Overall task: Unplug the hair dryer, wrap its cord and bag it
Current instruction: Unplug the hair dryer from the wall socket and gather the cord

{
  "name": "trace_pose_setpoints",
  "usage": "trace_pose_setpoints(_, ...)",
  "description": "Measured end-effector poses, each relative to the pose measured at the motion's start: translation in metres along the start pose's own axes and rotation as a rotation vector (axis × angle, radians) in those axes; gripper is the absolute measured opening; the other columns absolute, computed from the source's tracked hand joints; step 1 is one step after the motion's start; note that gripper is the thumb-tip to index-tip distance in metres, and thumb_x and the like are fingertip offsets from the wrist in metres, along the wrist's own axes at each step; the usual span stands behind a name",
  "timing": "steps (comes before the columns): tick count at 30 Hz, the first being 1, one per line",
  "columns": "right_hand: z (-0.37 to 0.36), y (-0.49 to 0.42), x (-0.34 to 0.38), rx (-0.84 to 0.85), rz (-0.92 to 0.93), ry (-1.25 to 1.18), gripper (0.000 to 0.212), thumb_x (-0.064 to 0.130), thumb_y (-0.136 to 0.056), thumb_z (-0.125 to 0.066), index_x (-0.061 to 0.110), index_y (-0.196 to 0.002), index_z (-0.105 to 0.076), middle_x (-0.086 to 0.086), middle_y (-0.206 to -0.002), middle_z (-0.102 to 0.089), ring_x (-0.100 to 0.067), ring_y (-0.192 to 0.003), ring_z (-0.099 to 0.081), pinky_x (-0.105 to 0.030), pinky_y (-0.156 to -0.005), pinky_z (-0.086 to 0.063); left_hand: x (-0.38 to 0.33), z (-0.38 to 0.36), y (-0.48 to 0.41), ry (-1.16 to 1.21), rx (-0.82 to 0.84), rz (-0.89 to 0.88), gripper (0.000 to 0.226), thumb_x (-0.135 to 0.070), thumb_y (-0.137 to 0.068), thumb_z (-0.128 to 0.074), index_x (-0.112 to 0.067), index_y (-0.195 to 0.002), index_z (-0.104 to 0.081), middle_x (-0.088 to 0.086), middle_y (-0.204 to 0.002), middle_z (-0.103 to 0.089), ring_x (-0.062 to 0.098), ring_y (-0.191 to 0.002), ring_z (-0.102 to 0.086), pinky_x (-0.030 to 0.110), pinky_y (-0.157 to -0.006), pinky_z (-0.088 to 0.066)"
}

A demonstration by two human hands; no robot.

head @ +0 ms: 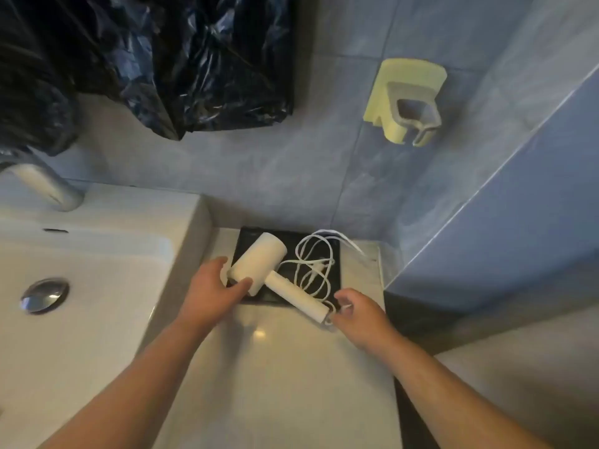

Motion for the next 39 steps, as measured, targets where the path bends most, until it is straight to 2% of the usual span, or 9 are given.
trace_pose_setpoints(3, -0.011, -0.018, 0.0, 0.03, -0.012, 0.082, 0.035, 0.026, -0.084, -0.063, 0.018, -0.117, -0.062, -0.001, -0.115, -0.065, -0.019, -0.1, -0.061, -0.035, -0.089, -0.052, 0.003, -0.015, -0.022, -0.002, 0.094, 0.046, 0.071, -0.04, -0.08, -0.074, -0.008, -0.137, -0.047, 0.004, -0.126, -0.055, 0.021, -0.097, -0.056, 0.03, -0.08, -0.04)
trace_pose_setpoints(6, -0.019, -0.026, -0.004, 0.054, -0.043, 0.1, 0.031, 0.028, -0.082, -0.065, 0.021, -0.112, -0.066, 0.001, -0.106, -0.066, -0.014, -0.09, -0.06, -0.028, -0.079, -0.05, 0.008, -0.024, -0.033, -0.072, 0.132, 0.046, 0.078, -0.054, -0.066, -0.072, -0.011, -0.128, -0.053, 0.009, -0.116, -0.061, 0.027, -0.099, -0.061, 0.034, -0.075, -0.046)
trace_pose_setpoints(8, -0.021, -0.029, -0.005, 0.039, -0.031, 0.102, 0.033, 0.027, -0.08, -0.068, 0.021, -0.112, -0.067, 0.003, -0.105, -0.064, -0.013, -0.089, -0.059, -0.024, -0.076, -0.047, 0.01, -0.026, -0.037, -0.095, 0.123, 0.059, 0.073, -0.045, -0.07, -0.077, -0.012, -0.13, -0.051, 0.006, -0.117, -0.06, 0.026, -0.103, -0.059, 0.035, -0.079, -0.047)
trace_pose_setpoints(19, -0.01, -0.012, 0.016, -0.074, 0.046, -0.049, 0.028, 0.016, -0.083, -0.068, 0.019, -0.111, -0.07, 0.005, -0.101, -0.061, -0.01, -0.09, -0.057, -0.023, -0.081, -0.051, -0.003, -0.009, -0.02, 0.159, -0.037, 0.136, 0.039, -0.027, -0.07, -0.078, -0.015, -0.104, -0.063, 0.003, -0.091, -0.067, 0.015, -0.075, -0.064, 0.023, -0.049, -0.043)
trace_pose_setpoints(25, 0.03, 0.019, 0.053, -0.172, 0.147, -0.232, 0.034, 0.015, -0.078, -0.071, 0.024, -0.111, -0.069, 0.012, -0.098, -0.062, -0.005, -0.087, -0.06, -0.019, -0.078, -0.05, -0.011, 0.028, 0.017, 0.414, -0.166, 0.216, 0.044, -0.031, -0.068, -0.077, -0.013, -0.107, -0.066, 0.006, -0.09, -0.069, 0.02, -0.076, -0.066, 0.027, -0.053, -0.045)
trace_pose_setpoints(29, 0.057, 0.037, 0.076, -0.171, 0.257, -0.311, 0.035, 0.013, -0.073, -0.076, 0.03, -0.102, -0.065, 0.01, -0.098, -0.066, -0.004, -0.084, -0.065, -0.012, -0.069, -0.05, -0.027, 0.049, 0.044, 0.572, -0.21, 0.246, 0.045, -0.036, -0.06, -0.073, -0.013, -0.098, -0.065, 0.005, -0.087, -0.068, 0.026, -0.077, -0.067, 0.043, -0.07, -0.058)
trace_pose_setpoints(33, 0.078, 0.054, 0.102, -0.127, 0.357, -0.378, 0.04, 0.031, -0.058, -0.078, 0.03, -0.097, -0.066, 0.002, -0.095, -0.072, -0.012, -0.083, -0.069, -0.031, -0.077, -0.056, -0.04, 0.063, 0.061, 0.71, -0.219, 0.277, 0.027, -0.022, -0.076, -0.076, -0.004, -0.093, -0.063, 0.015, -0.09, -0.064, 0.03, -0.077, -0.063, 0.036, -0.059, -0.054)
trace_pose_setpoints(36, 0.093, 0.067, 0.124, -0.131, 0.432, -0.432, 0.027, 0.011, -0.073, -0.077, 0.021, -0.095, -0.064, 0.003, -0.083, -0.068, 0.0, -0.066, -0.065, -0.023, -0.065, -0.053, -0.05, 0.07, 0.074, 0.768, -0.205, 0.294, 0.029, -0.022, -0.08, -0.073, 0.002, -0.093, -0.063, 0.017, -0.086, -0.062, 0.032, -0.078, -0.062, 0.034, -0.057, -0.054)
trace_pose_setpoints(39, 0.109, 0.079, 0.148, -0.152, 0.498, -0.483, 0.018, 0.004, -0.079, -0.072, 0.014, -0.092, -0.063, 0.004, -0.077, -0.064, -0.006, -0.068, -0.064, -0.026, -0.065, -0.057, -0.063, 0.073, 0.087, 0.797, -0.114, 0.324, 0.028, -0.028, -0.085, -0.069, -0.004, -0.098, -0.062, 0.014, -0.095, -0.061, 0.031, -0.088, -0.062, 0.046, -0.073, -0.061)
Point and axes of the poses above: each hand's wrist, its own y-axis away from the middle knuckle, its own z-axis out of the back of the hand, x = y × z, the point moved 6 cm from there along -y, towards the middle knuckle
